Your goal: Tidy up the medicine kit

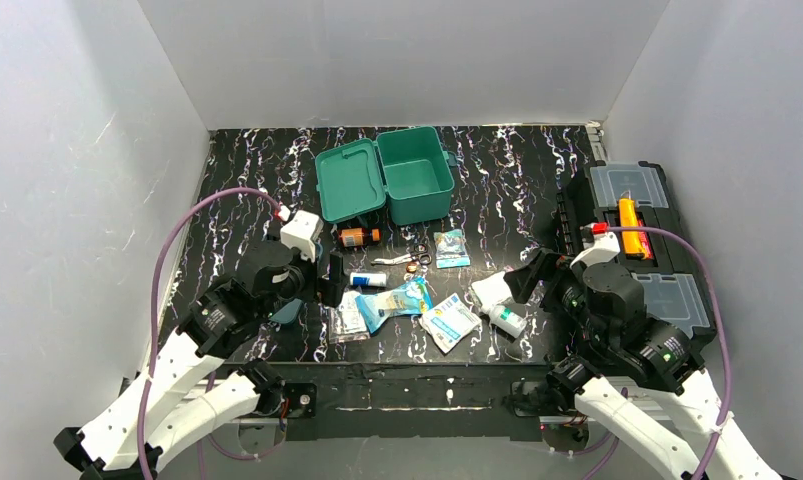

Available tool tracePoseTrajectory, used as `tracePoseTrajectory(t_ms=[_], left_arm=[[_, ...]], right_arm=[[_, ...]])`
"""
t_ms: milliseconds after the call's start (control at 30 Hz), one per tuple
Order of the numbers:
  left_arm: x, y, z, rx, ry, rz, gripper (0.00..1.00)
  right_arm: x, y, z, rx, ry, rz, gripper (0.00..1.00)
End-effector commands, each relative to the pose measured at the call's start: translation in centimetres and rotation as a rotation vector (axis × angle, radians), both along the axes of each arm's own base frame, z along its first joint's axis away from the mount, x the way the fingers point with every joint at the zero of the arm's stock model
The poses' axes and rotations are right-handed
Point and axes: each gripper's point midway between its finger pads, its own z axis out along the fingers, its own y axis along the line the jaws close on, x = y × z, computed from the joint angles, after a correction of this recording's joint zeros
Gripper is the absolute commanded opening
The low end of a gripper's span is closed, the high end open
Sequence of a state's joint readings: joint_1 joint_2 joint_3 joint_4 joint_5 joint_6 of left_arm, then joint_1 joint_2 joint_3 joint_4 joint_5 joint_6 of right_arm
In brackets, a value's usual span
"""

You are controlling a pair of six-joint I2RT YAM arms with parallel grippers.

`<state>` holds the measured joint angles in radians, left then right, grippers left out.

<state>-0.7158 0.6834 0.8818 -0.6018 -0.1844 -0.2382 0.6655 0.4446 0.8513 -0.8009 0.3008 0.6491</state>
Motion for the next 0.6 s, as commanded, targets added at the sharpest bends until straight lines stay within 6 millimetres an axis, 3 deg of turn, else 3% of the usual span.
tracePoseTrajectory(t_ms=[0,300,567], left_arm=[[0.0,-0.3,-0.2,0.007,-0.004,-0.028,1.00],[-0.1,-0.5,0.2,-0.025,0.012,-0.006,1.00],[0.4,0.3,-0.2,-0.007,0.020,0.053,0.99]], right_arm=[[0.2,0.3,1.0,0.013,-0.040,0.019,1.00],[0.8,-2.7,0.3,-0.085,-0.048,-0.116,1.00],[0.2,-1.1,0.3,-0.153,-0.037,0.039,1.00]])
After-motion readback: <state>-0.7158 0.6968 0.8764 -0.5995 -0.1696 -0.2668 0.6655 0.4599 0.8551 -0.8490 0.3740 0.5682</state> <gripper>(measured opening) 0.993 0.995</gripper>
